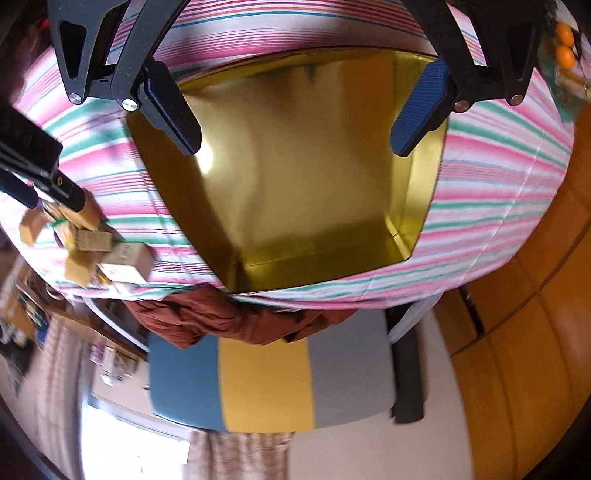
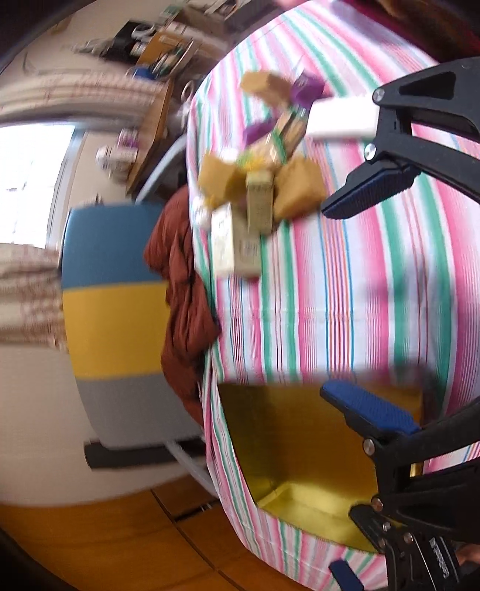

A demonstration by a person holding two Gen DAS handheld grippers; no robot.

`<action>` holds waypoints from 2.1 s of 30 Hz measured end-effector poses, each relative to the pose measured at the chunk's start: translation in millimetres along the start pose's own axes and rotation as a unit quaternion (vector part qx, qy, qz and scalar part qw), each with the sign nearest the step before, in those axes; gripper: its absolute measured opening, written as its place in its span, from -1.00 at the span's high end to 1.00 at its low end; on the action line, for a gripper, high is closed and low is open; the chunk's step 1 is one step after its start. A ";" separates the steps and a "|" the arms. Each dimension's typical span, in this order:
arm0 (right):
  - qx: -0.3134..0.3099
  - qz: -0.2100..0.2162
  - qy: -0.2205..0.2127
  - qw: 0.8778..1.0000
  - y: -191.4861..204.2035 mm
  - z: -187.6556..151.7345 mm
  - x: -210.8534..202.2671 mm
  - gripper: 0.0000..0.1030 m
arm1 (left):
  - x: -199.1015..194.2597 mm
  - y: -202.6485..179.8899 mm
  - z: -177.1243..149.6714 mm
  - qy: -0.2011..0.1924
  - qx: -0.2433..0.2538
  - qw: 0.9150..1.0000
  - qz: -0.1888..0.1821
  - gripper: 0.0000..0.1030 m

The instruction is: Organize objects

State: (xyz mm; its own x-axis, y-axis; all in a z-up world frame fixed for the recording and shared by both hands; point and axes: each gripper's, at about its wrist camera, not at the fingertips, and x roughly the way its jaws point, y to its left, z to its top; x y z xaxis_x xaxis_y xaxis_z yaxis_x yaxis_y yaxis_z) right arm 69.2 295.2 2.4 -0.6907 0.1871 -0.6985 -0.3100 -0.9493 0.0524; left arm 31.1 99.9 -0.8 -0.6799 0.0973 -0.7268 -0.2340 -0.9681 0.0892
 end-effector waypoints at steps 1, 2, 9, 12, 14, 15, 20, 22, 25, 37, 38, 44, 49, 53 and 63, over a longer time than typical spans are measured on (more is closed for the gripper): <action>0.016 -0.015 0.002 1.000 -17.5 -2.2 0.8 -0.74 | -2.1 -7.5 0.7 -0.003 0.008 1.000 -0.005 -0.99; 0.026 -0.024 0.004 0.999 -29.2 -4.0 0.9 -0.74 | -4.3 -17.7 1.8 -0.006 0.019 1.000 -0.014 -0.99; 0.088 -0.121 0.024 0.988 -127.3 -19.5 15.0 -0.74 | -13.9 -73.6 2.7 -0.003 0.076 0.994 -0.075 -1.00; 0.117 -0.134 0.042 0.983 -160.6 -28.4 28.1 -0.67 | -14.1 -94.7 3.4 0.002 0.086 0.990 -0.109 -1.00; 0.130 -0.131 0.057 0.981 -177.3 -35.0 38.0 -0.59 | -13.6 -108.3 5.0 0.001 0.091 0.989 -0.118 -0.99; 0.133 -0.128 0.061 0.981 -182.0 -37.0 43.3 -0.58 | -13.5 -115.8 5.4 0.003 0.094 0.987 -0.129 -0.99; 0.137 -0.096 0.065 0.984 -197.3 -43.9 61.2 -0.49 | 0.7 -147.7 7.6 0.036 0.098 0.980 -0.171 -1.00; 0.135 -0.083 0.062 0.985 -199.4 -44.6 64.8 -0.48 | 8.9 -162.3 6.9 0.050 0.102 0.977 -0.178 -0.99; 0.124 -0.079 0.062 0.987 -196.9 -45.4 69.7 -0.48 | 20.3 -179.3 7.7 0.061 0.104 0.975 -0.184 -0.99; 0.152 -0.037 0.023 0.987 -212.1 -52.1 58.1 0.16 | 77.7 -211.9 28.5 0.120 0.030 0.970 -0.211 -0.99; 0.168 -0.021 0.019 0.985 -218.8 -54.2 58.4 0.16 | 82.7 -215.4 31.3 0.123 0.023 0.969 -0.214 -0.99; 0.159 -0.020 -0.001 0.987 -219.0 -60.5 57.1 0.16 | 108.0 -256.9 44.2 0.155 0.021 0.962 -0.222 -0.99; 0.155 -0.014 -0.021 0.988 -216.8 -65.7 56.2 0.16 | 115.7 -292.7 52.6 0.141 0.045 0.972 -0.184 -0.99; 0.158 -0.010 -0.031 0.987 -217.9 -69.7 54.7 0.15 | 130.4 -301.3 53.1 0.146 0.045 0.975 -0.159 -0.95; 0.157 -0.006 -0.041 0.987 -218.0 -71.7 55.6 0.15 | 135.4 -304.2 41.0 0.103 0.092 0.975 -0.175 -0.37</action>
State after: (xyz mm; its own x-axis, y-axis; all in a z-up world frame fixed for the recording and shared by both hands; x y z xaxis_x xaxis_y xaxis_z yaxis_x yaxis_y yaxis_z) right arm 145.3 494.5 -99.0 -0.7325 0.2297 -0.6409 -0.4966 -0.8242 0.2721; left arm -18.3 417.1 -98.4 -0.3862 0.3476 -0.8544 -0.5604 -0.8242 -0.0819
